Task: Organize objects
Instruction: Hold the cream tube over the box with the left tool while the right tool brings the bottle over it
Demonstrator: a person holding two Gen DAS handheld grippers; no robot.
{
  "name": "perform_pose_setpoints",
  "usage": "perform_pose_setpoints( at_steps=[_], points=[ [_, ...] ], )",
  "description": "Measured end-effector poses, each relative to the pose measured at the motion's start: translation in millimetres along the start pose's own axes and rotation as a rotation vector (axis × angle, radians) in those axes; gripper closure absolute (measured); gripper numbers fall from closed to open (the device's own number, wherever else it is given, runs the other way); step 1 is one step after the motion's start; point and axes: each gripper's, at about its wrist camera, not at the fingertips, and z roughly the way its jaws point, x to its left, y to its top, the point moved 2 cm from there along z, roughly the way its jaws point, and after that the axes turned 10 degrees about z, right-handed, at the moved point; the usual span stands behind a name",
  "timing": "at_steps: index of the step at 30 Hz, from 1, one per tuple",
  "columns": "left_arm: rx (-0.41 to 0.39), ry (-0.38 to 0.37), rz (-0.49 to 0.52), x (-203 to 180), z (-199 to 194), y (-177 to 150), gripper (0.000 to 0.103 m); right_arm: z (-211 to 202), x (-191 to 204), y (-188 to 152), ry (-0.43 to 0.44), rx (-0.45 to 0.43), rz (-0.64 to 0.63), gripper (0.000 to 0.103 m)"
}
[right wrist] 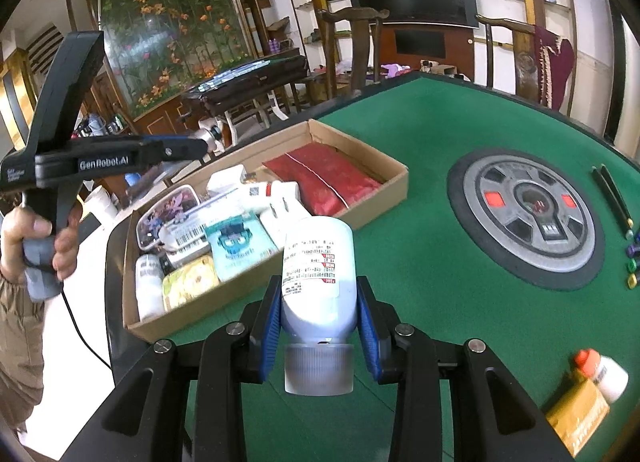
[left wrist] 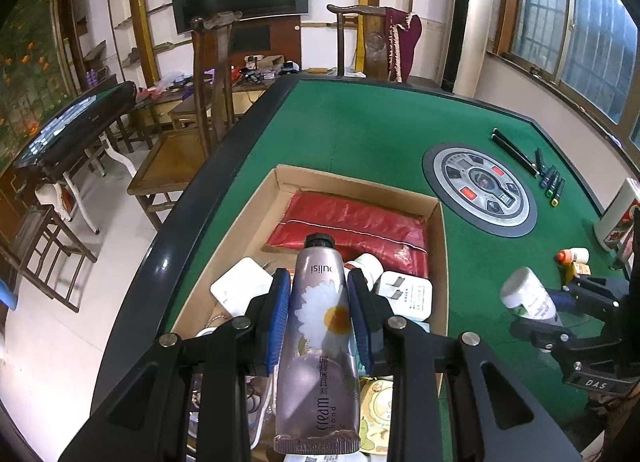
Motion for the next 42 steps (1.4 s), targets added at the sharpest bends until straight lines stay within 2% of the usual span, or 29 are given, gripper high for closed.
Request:
perform_pose_setpoints(
  at_steps=[14,22,32,42],
  points=[
    [0.011,-0.003,0.003,-1.1,8.2,4.6,0.075,19.1,24.4,18.6,0.033,0.000,-0.012,0.066],
    [0.021,0.002,-0.009,8.3,12.4,3.7,0.075,25.1,22.3,24.9,0.022,0.004,-0.006,0.066],
    [0.070,0.021,-0.057,40.9,30.7,1.3,0.075,32.6,16.4,40.1,0.017,-0.015,0.025,0.066],
    [0.096,0.041,-0.039,38.5,51.0,6.7,0.074,47.0,16.4,39.1,0.012,0.014,0.021,0.066]
  ],
)
